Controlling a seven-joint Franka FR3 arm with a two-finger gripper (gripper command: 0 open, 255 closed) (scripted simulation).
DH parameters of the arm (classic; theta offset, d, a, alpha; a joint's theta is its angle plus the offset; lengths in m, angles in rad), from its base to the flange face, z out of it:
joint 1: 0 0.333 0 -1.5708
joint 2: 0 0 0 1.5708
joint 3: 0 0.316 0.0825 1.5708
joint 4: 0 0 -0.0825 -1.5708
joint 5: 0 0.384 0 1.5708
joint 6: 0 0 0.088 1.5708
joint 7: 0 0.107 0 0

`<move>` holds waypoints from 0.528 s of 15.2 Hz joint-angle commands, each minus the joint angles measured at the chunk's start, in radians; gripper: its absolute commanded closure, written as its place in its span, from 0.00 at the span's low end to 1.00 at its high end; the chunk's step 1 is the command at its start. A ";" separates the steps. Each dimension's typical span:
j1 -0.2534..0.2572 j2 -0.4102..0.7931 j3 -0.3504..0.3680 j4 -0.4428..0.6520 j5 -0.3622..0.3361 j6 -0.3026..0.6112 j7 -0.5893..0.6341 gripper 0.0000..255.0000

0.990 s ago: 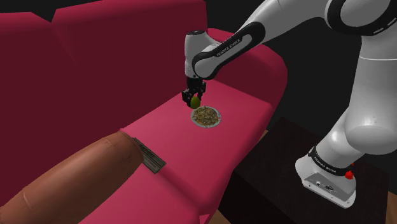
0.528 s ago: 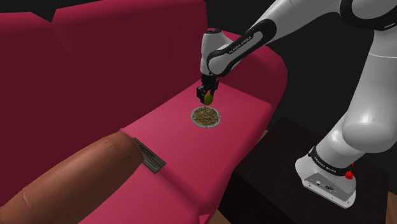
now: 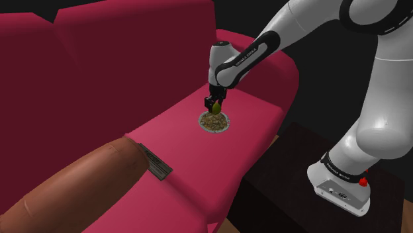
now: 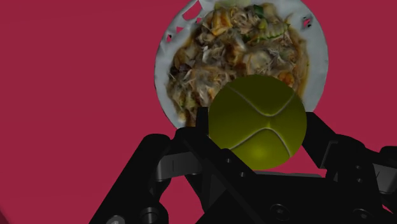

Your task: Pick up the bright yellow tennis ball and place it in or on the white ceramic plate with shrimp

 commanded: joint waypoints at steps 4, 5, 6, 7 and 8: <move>0.008 0.056 -0.010 0.000 -0.016 0.055 0.013 1.00; 0.008 0.055 -0.010 0.000 -0.016 0.055 0.012 1.00; 0.008 0.056 -0.010 0.000 -0.016 0.055 0.013 1.00; 0.008 0.056 -0.010 0.000 -0.016 0.055 0.013 1.00; 0.008 0.056 -0.010 0.000 -0.016 0.055 0.013 1.00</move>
